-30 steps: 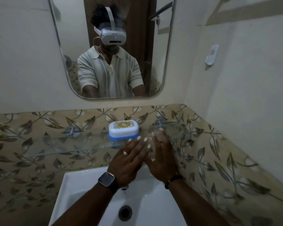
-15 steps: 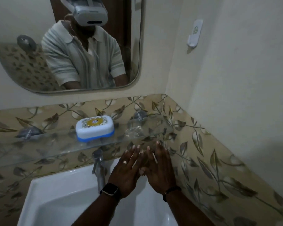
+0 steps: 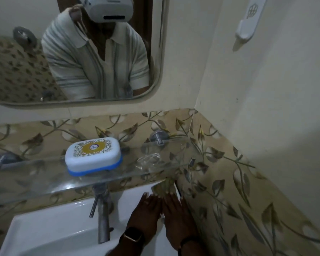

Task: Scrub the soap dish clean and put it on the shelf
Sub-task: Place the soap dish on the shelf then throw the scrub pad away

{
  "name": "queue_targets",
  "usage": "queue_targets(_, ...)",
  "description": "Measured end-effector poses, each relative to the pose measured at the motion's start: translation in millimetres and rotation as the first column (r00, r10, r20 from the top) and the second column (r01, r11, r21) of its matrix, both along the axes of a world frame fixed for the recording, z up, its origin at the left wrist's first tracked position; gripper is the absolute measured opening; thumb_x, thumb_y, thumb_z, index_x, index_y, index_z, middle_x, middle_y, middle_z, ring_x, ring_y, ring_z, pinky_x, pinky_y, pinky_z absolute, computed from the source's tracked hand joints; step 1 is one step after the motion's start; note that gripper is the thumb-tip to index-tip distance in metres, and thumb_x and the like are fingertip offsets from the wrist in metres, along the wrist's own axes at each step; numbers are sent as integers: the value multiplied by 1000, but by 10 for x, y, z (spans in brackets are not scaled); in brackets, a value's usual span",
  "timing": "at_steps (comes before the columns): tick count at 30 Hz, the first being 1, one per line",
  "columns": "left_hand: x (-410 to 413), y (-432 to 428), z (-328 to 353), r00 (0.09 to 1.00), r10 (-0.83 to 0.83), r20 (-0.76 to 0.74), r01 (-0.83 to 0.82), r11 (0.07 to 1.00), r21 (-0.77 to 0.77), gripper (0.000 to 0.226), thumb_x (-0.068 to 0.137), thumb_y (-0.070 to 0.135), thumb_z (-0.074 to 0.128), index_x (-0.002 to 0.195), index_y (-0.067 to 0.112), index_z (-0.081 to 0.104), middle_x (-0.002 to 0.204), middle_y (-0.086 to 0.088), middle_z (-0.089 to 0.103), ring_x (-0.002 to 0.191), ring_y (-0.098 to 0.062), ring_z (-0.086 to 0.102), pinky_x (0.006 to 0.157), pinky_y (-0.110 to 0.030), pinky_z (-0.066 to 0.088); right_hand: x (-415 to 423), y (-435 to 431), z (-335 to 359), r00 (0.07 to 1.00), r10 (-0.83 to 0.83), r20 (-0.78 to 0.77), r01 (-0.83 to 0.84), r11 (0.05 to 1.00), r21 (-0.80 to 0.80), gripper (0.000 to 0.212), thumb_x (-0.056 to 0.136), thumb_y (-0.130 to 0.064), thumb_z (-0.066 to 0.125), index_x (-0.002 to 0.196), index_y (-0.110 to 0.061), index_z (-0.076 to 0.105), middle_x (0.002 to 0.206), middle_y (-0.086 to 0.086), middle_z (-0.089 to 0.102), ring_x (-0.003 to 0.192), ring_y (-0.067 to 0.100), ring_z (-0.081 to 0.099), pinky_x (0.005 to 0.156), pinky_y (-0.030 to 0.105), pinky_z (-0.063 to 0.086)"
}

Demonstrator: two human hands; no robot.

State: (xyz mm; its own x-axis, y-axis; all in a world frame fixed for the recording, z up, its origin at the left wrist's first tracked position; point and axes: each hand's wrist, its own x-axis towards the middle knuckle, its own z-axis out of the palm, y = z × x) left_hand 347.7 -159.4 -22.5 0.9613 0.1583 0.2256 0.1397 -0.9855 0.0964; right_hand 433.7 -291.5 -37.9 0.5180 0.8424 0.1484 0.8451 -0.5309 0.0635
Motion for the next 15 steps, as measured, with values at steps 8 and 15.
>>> queue_targets(8, -9, 35, -38, 997, 7, -74, -12, 998, -60, 60, 83, 37, 71, 137, 14, 61, 142, -4, 63, 140, -27, 49, 125, -40, -10, 26, 60, 103, 997, 52, 60, -53, 999, 12, 54, 75, -19, 35, 103, -21, 81, 109, 0, 78, 100, 20, 74, 85, 39, 62)
queue_targets(15, -188, -122, -201, 999, 15, 43, -13, 999, -39, 64, 69, 59, 75, 118, 17, 77, 128, 0, 72, 156, -28, -7, 117, -40, 9, -129, -19, 430, 999, 41, -9, -41, 998, 42, 51, 93, -28, 43, 57, -17, 78, 65, 3, 72, 61, 25, 69, 57, 35, 56)
